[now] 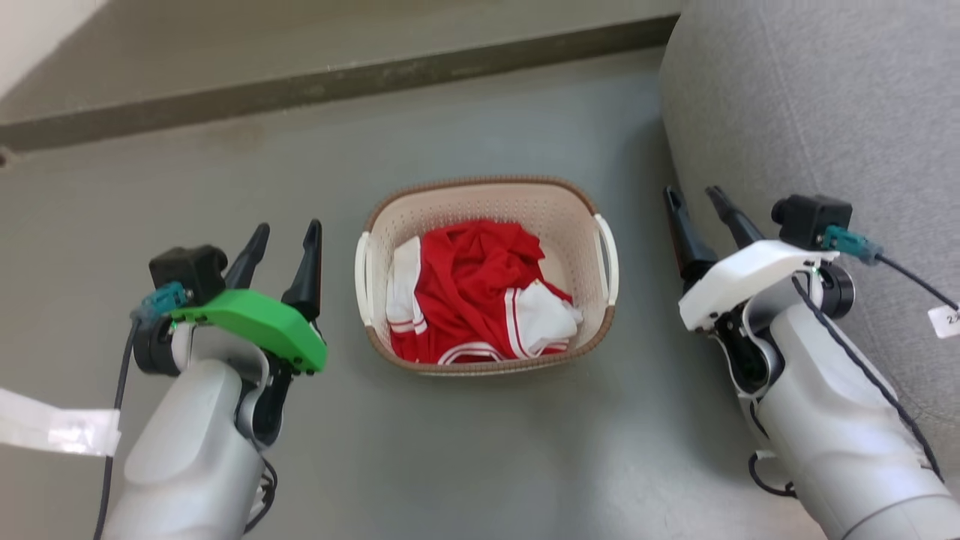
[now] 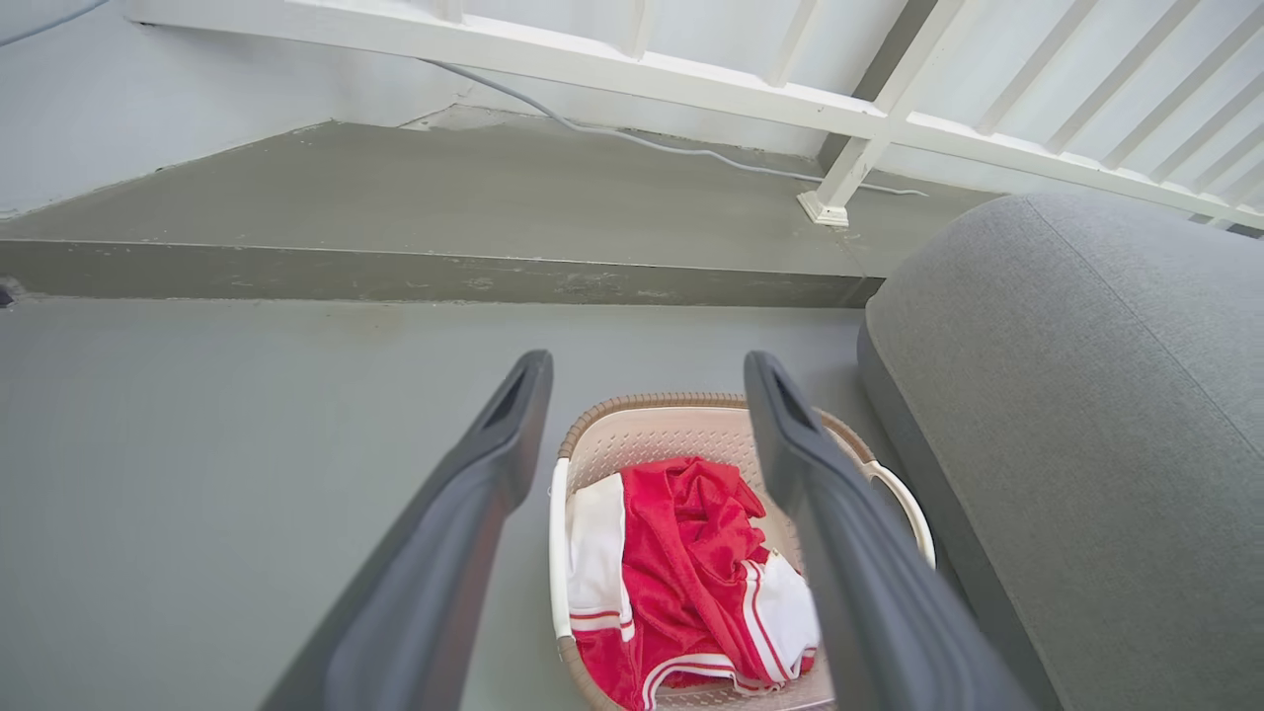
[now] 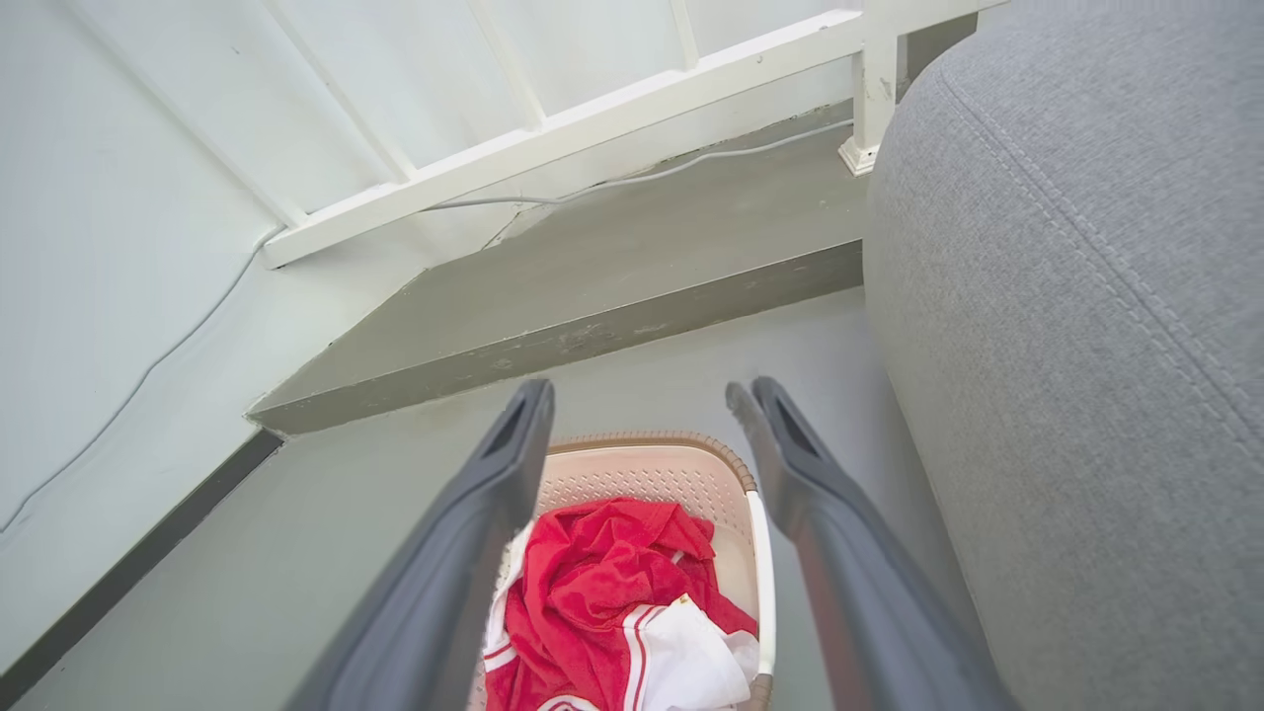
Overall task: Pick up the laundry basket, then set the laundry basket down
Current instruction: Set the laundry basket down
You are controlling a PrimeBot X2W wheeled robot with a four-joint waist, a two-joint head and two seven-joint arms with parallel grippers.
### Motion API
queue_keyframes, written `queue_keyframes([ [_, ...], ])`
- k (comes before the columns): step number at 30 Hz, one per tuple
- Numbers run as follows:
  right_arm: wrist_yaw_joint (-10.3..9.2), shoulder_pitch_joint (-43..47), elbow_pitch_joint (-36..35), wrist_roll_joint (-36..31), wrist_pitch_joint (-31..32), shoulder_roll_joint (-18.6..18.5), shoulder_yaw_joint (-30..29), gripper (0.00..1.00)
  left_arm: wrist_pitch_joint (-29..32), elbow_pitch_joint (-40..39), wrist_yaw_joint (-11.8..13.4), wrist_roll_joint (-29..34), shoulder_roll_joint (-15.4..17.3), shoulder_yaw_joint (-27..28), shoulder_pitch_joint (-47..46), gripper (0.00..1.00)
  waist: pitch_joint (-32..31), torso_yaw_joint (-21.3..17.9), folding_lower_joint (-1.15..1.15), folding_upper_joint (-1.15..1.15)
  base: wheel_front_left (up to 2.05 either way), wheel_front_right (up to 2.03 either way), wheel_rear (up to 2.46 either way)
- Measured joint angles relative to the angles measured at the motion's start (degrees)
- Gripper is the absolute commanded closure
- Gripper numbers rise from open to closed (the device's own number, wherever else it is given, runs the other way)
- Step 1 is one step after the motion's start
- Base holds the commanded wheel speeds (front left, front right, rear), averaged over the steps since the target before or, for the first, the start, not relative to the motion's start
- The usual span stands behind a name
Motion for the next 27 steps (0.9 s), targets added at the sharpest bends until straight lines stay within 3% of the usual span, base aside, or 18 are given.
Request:
queue_keyframes([
  [16,0.01,8.9,-7.2,-1.5,0.0,-1.3,-5.1,0.0,0.0,-7.8,0.3,6.3,-0.3,2.9,7.7,0.0,-9.4,0.8,0.0,0.0,0.0,0.0,0.0],
  [27,0.0,15.0,-15.0,-4.0,0.0,-1.0,-8.8,0.0,0.0,-15.3,2.3,10.0,-1.1,7.3,13.3,0.0,-12.2,2.9,0.0,0.0,0.0,0.0,0.0],
])
